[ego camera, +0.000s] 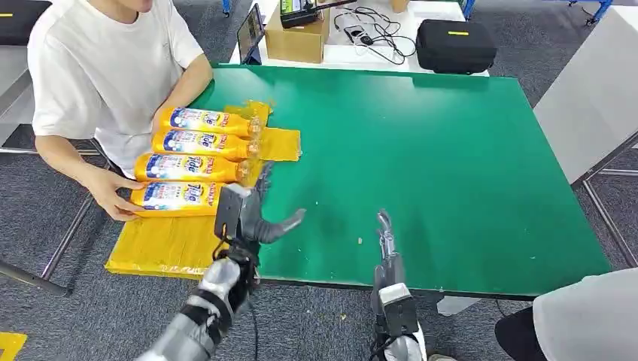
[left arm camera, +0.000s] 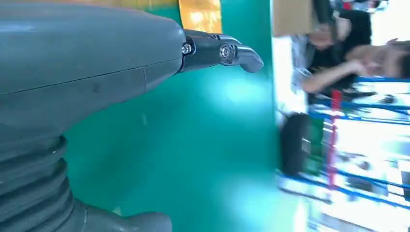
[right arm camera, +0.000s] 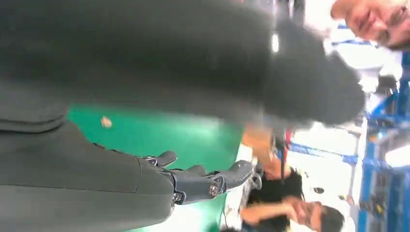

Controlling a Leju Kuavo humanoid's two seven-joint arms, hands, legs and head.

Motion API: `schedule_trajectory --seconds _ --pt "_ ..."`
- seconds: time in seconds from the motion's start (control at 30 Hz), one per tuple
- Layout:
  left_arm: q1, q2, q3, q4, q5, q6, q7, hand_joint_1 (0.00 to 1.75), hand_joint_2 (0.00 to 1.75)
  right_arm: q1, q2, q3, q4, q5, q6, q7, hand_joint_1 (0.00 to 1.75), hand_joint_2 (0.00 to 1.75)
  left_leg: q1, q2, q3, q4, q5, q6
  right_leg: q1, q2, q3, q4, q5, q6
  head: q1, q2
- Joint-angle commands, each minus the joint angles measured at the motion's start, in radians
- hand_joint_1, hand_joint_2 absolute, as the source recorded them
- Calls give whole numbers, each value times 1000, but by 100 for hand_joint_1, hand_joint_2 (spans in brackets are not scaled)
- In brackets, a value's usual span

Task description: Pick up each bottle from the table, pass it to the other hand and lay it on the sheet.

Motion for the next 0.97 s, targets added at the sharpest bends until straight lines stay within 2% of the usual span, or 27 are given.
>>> schedule_trajectory --seconds 0.03,0.2,0.3,0.37,0.4,0.43,0.47,0.6,0.77,0.8,0.87,0.93,0.97 --pt "273 117 -144 -392 69 56 -32 0 175 87 -87 85 -229 41 -298 -8 0 175 0 5 5 -1 -4 -1 0 4 3 -1 -3 -3 0 0" --pt "264 104 -134 -393 75 50 -23 0 175 77 -87 87 -232 7 -316 -8 0 175 1 3 3 0 -5 -1 1 1 1 0 -5 -2 0 0" --pt "271 109 -149 -392 43 61 -36 0 175 68 -67 75 -204 -28 -288 -8 0 175 1 2 1 -1 -4 -1 1 1 0 0 -5 -2 0 0" --pt "284 109 -153 -373 60 65 -32 0 175 61 -32 50 -132 -81 -227 -8 0 175 1 3 4 -1 -5 -1 1 2 3 -1 -5 -3 0 0" --pt "290 110 -157 -366 72 63 -27 0 175 65 -25 48 -139 -63 -230 -8 0 0 1 3 4 -2 -4 -1 1 2 3 -2 -5 -3 0 0" --pt "290 110 -159 -362 76 62 -25 0 175 66 -25 50 -145 -50 -236 -8 0 0 1 3 5 -2 -5 -1 1 2 4 -2 -5 -3 0 0" --pt "288 111 -167 -347 81 59 -20 0 175 69 -26 57 -151 -16 -277 -8 0 175 1 3 6 -2 -5 -1 1 2 4 -1 -6 -3 0 0" --pt "301 113 -202 -293 125 22 -10 0 175 78 -4 47 -119 -11 -335 -5 0 175 1 1 5 -2 -4 -1 1 0 4 -2 -6 -3 0 0" --pt "305 115 -203 -292 129 21 -13 0 175 79 -3 48 -119 -11 -336 -5 0 175 1 3 7 -2 -6 -1 2 2 5 -2 -6 -3 0 0" --pt "303 119 -205 -295 126 22 -16 0 175 78 0 45 -116 -6 -346 -4 0 0 0 2 4 -2 -4 -1 1 0 2 -1 -5 -2 0 0" --pt "310 122 -211 -279 109 47 -33 0 175 79 6 48 -102 20 -387 8 0 0 1 2 6 -2 -5 -1 1 0 5 -2 -6 -3 0 0" --pt "315 125 -212 -271 110 58 -45 0 175 94 39 -6 -95 82 -394 10 0 0 1 3 7 -2 -6 -1 2 1 5 -2 -6 -3 0 0" --pt "318 125 -214 -268 105 65 -59 0 175 91 24 11 -81 81 -394 14 0 0 1 2 7 -2 -6 -1 1 1 5 -2 -6 -3 0 0"
